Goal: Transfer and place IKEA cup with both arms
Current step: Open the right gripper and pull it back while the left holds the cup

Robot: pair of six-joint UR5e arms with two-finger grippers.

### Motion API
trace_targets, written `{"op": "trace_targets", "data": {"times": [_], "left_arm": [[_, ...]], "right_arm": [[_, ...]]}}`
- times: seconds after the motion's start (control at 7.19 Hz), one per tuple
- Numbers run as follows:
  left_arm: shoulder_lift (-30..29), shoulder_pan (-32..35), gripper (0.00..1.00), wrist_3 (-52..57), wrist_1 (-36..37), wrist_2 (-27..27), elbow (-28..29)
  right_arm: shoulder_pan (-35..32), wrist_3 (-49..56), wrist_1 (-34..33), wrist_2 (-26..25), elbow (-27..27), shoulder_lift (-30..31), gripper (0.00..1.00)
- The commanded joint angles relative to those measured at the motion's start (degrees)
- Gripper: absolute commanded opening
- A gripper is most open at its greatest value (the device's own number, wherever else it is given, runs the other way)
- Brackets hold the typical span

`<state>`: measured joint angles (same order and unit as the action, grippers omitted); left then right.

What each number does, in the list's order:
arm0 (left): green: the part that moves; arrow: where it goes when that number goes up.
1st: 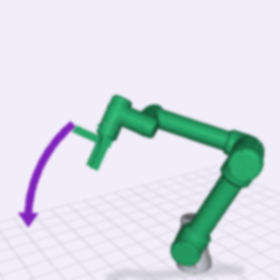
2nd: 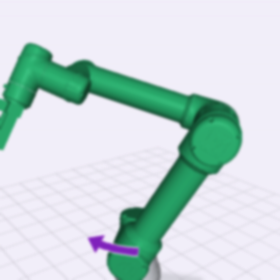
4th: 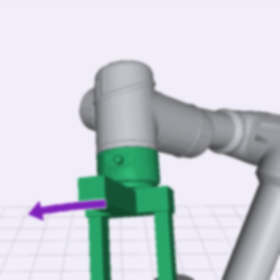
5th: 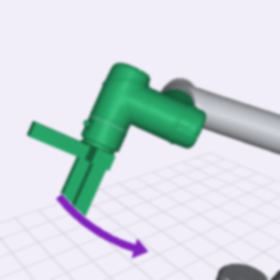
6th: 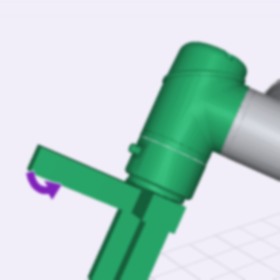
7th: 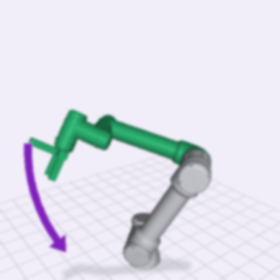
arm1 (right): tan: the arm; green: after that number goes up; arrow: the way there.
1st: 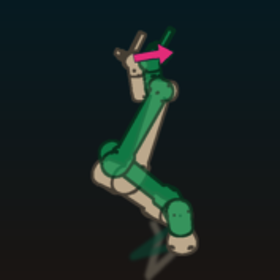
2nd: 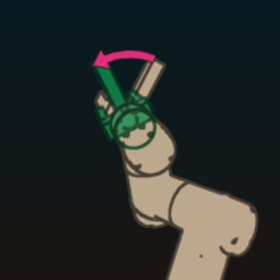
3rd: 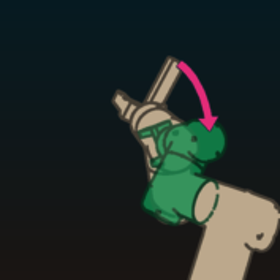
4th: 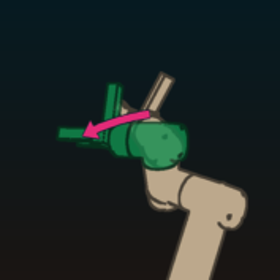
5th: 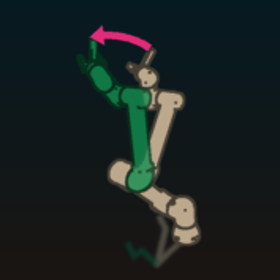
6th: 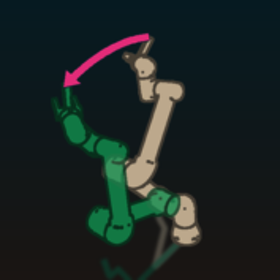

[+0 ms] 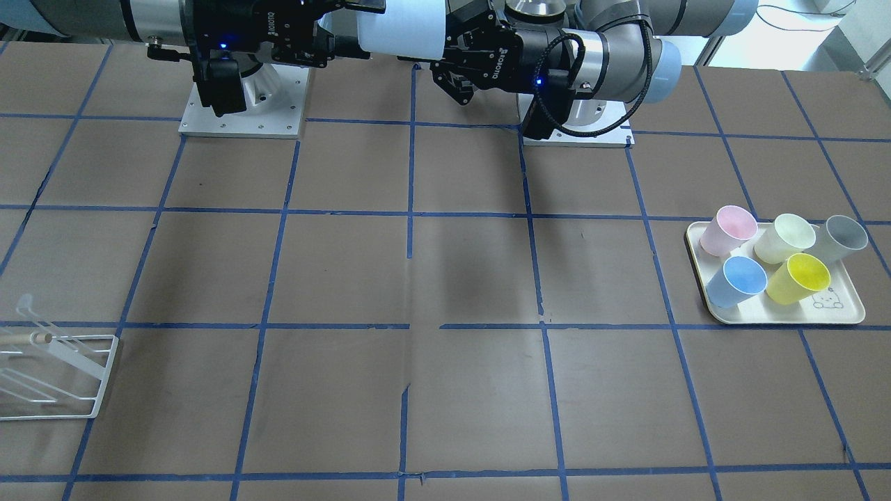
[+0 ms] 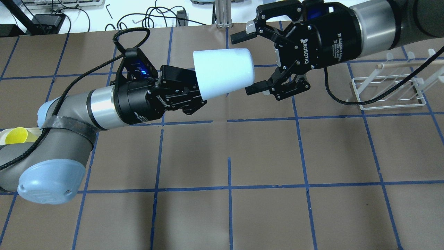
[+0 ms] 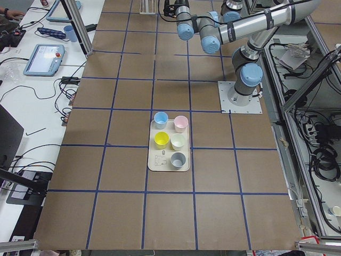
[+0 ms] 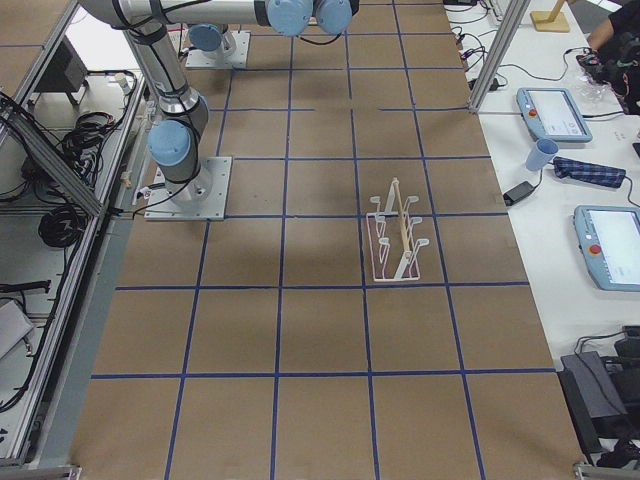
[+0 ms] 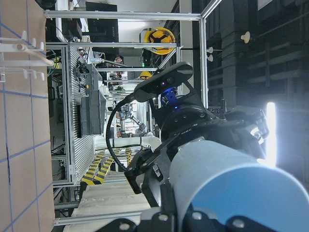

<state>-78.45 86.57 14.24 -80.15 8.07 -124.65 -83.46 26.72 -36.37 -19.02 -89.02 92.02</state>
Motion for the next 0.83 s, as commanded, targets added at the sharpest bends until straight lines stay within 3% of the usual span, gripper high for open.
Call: {"op": "trace_targets", "data": {"times": [0.0,0.14,0.42,0.56,0.7], "left_arm": [[0.66,-0.52,0.0,-0.61,-0.01,-5.22,0.46],[1.01,-1.05,0.0,-0.7,-0.01,-8.3,0.38],[2.24,-5.24,0.0,-3.67,0.08,-17.17,1.16],[2.86,-8.67,0.0,-3.87,0.08,-25.13,2.04],[3.12,-11.22,0.0,-5.0,-0.62,-35.47,2.92]], "right_arm": [[2.32,0.09,-0.02,-0.84,0.43,-0.09,1.0],[4.86,0.0,0.16,-1.63,1.12,-0.09,1.0],[7.69,-0.09,-0.8,-8.63,2.88,0.0,1.0],[7.61,-0.61,-9.07,-15.02,2.8,0.43,1.0],[7.61,-1.92,-13.25,-22.3,2.8,0.53,1.0]]}}
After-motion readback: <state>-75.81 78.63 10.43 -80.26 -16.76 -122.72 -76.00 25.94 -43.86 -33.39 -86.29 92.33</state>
